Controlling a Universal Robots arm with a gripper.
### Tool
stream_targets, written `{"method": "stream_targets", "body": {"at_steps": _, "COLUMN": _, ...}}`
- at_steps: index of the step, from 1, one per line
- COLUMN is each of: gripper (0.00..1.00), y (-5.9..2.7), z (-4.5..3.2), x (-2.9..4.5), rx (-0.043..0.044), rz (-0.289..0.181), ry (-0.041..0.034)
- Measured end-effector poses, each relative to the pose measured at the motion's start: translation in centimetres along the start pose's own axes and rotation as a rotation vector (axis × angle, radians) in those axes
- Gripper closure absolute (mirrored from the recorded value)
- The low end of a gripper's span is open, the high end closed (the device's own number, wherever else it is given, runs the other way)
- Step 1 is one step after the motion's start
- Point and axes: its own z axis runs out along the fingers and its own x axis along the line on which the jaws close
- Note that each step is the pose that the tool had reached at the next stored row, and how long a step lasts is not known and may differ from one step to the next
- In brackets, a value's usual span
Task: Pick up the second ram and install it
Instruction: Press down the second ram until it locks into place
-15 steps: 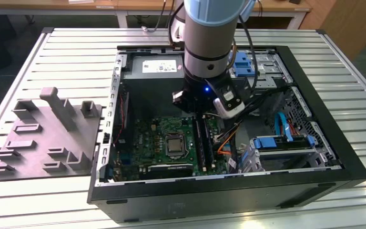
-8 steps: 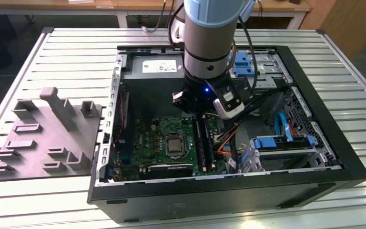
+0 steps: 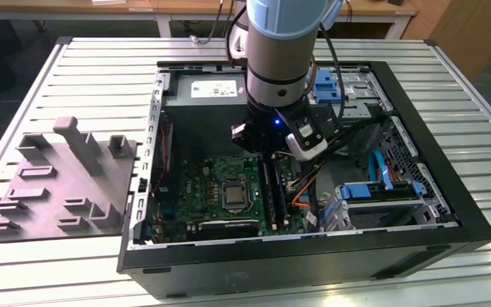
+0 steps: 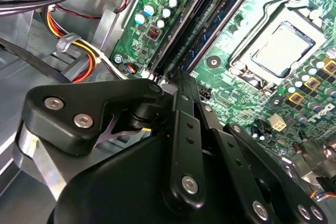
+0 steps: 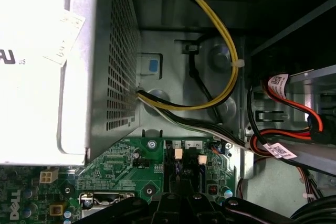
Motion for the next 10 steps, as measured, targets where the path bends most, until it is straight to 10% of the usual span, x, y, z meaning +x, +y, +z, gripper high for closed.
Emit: {"method": "stream_targets", "body": {"at_steps": 10, "gripper": 0.90, "y": -0.02, "z": 0.21, "x": 0.03, "rx": 0.0004, "rz": 0.000, "ry": 0.0000}}
